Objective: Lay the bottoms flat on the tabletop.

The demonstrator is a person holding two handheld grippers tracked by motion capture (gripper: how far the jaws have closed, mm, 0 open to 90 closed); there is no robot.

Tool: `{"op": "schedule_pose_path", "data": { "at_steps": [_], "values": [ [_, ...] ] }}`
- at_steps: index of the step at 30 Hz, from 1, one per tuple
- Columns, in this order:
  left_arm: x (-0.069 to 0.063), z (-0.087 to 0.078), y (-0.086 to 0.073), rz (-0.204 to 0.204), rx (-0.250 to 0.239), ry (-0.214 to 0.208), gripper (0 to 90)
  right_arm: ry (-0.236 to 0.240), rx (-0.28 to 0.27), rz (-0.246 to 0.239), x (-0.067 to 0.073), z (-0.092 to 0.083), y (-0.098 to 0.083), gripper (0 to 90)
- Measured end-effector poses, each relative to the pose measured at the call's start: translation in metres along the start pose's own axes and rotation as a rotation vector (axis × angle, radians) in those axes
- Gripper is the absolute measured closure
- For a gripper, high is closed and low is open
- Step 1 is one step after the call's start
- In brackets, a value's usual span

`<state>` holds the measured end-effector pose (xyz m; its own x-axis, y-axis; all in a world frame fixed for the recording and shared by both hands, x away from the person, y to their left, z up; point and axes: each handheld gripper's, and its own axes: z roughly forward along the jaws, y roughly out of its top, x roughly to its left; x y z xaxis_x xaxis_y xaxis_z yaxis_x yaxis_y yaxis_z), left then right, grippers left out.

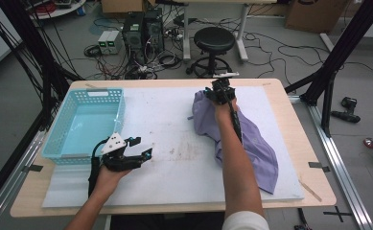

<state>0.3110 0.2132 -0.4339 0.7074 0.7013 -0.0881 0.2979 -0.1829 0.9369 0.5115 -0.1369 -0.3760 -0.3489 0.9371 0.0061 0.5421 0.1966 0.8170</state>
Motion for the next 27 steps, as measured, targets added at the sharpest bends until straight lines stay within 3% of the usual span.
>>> {"op": "schedule_pose_path", "data": {
  "at_steps": [2, 4, 5, 8, 10, 14, 19, 24, 27],
  "values": [
    [0.0, 0.0, 0.0, -0.003, 0.0, 0.002, 33.1, 0.036, -0.016, -0.003, -0.001, -0.011, -0.004, 57.2],
    [0.001, -0.001, 0.0, -0.006, -0.001, 0.001, 33.1, 0.096, -0.059, -0.011, -0.001, -0.026, -0.013, 57.2],
    [0.0, -0.001, 0.0, -0.008, -0.005, -0.001, 33.1, 0.098, -0.047, -0.018, -0.001, -0.034, -0.016, 57.1],
    [0.0, 0.0, 0.002, -0.006, -0.014, -0.004, 33.1, 0.12, -0.066, -0.085, 0.001, -0.059, -0.036, 58.8],
    [0.0, 0.001, 0.004, -0.004, -0.022, -0.006, 33.1, 0.145, -0.048, -0.121, 0.003, -0.071, -0.053, 57.8],
    [0.001, 0.0, 0.006, -0.012, -0.041, -0.015, 33.1, 0.152, -0.022, -0.207, 0.01, -0.086, -0.09, 51.3],
    [0.002, 0.0, 0.007, -0.021, -0.053, -0.022, 33.1, 0.199, 0.07, -0.249, 0.023, -0.084, -0.119, 51.3],
    [0.003, 0.001, 0.008, -0.021, -0.057, -0.023, 33.1, 0.193, 0.189, -0.308, 0.033, -0.064, -0.131, 49.3],
    [0.004, 0.0, 0.008, -0.024, -0.057, -0.02, 33.1, 0.212, 0.216, -0.315, 0.032, -0.06, -0.131, 65.1]
  ]
}}
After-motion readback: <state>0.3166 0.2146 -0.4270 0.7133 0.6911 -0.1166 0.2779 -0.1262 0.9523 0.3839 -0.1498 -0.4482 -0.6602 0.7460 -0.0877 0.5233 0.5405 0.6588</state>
